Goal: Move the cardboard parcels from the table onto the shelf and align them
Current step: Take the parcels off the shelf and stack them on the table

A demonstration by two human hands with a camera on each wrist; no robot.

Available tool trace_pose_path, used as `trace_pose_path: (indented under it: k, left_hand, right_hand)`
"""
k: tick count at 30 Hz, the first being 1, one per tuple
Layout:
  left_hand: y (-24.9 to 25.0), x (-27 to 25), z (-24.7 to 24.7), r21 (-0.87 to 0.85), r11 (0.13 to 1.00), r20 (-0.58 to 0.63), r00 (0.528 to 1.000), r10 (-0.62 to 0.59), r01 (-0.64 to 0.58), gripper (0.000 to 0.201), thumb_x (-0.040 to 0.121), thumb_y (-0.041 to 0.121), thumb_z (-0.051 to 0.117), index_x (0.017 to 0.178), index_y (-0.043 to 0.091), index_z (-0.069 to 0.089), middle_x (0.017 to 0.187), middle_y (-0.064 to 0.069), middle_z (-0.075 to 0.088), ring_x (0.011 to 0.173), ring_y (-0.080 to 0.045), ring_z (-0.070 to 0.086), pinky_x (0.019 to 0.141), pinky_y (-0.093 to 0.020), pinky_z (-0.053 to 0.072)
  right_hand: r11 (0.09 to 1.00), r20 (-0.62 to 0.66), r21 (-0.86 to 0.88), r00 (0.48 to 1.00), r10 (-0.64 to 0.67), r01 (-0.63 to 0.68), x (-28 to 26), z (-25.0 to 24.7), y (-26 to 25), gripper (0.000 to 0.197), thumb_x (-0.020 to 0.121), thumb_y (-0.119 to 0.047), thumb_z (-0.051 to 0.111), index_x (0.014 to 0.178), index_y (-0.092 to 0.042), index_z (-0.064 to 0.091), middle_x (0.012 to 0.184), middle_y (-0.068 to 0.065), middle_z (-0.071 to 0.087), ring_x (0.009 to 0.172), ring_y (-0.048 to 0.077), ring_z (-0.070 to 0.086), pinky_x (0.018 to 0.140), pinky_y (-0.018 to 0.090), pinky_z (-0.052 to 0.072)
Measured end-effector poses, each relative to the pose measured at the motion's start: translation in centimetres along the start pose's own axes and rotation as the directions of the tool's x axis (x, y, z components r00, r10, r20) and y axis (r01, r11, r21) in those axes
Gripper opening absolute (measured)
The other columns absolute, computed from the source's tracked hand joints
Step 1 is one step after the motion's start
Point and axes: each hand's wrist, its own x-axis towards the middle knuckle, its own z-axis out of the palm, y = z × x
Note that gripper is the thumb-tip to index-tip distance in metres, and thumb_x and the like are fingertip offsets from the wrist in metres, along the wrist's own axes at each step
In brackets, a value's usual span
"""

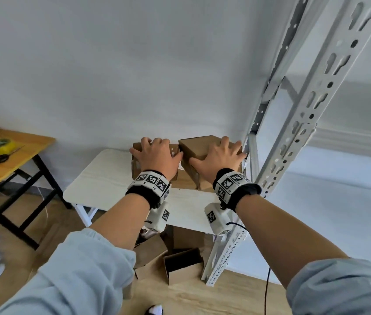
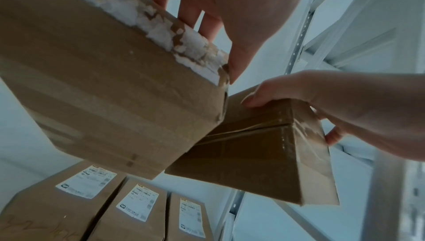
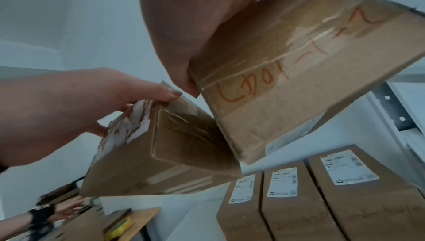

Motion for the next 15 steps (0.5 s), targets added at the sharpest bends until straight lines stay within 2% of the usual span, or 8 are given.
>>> trace_pose_path:
  k: [3,8,15]
  left_hand:
    - [-0.2,4.2,3.2,-0.044,0.998,0.053,0.998,0.040,-0.038,0.050,0.089,0.065,0.052,0.119,0.026,0.062,0.128,0.004,0.061,0.126,-0.028,0.038,0.102,-0.060,0.030]
    - [0.4,10.2,7.8,-0.091,0.992,0.143,0.984,0.104,-0.091,0.055,0.090,0.066,0.050,0.125,0.024,0.058,0.132,0.002,0.058,0.129,-0.029,0.035,0.105,-0.066,0.027]
    - [0.9,16.3,15.3,-0.167,0.973,0.160,0.969,0.187,-0.160,0.061,0.090,0.068,0.046,0.133,0.025,0.053,0.141,0.003,0.052,0.136,-0.030,0.032,0.107,-0.071,0.023]
  right_hand:
    - [0.996,0.003,0.035,0.996,0.086,-0.086,3.6,2.4,-0.5,0.077,0.073,-0.075,0.045,0.123,-0.017,0.057,0.139,0.011,0.039,0.134,0.048,0.024,0.102,0.061,0.030]
    - [0.976,0.033,0.012,0.976,0.216,-0.216,9.2,6.1,-0.6,0.087,0.072,-0.080,0.041,0.133,-0.019,0.051,0.144,0.012,0.035,0.138,0.048,0.022,0.105,0.064,0.029]
    - [0.931,-0.030,0.025,0.930,0.366,-0.365,15.1,12.0,-0.2,0.088,0.070,-0.081,0.044,0.139,-0.027,0.043,0.144,0.011,0.032,0.136,0.047,0.023,0.103,0.061,0.031]
